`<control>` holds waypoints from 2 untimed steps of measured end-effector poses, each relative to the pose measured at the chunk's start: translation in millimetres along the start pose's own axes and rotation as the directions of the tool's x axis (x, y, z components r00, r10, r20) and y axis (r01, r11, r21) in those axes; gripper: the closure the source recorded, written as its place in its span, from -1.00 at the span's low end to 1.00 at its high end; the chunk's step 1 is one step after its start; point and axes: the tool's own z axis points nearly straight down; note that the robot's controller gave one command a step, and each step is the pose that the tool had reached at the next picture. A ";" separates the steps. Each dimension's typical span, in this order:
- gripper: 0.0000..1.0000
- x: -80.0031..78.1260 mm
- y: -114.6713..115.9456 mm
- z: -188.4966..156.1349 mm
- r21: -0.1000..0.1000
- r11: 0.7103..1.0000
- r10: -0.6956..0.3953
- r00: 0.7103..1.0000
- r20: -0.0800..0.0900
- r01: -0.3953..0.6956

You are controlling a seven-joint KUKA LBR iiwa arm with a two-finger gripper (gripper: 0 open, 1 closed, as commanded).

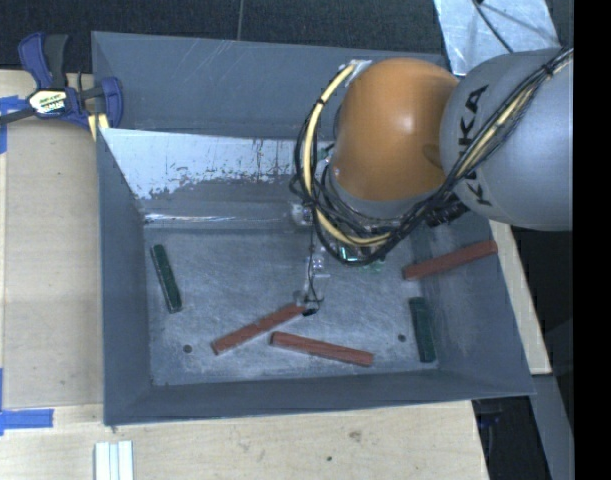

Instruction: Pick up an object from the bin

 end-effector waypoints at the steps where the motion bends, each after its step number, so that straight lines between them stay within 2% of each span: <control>1: -1.00 -2.4 28.2 131.7 0.000 0.985 -0.170 0.985 -0.001 0.170; 2: -1.00 25.5 41.7 98.5 0.000 0.992 -0.129 0.992 0.005 0.129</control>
Offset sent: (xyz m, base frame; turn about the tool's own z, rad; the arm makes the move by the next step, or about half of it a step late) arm 0.0024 0.0284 -0.1299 -0.1700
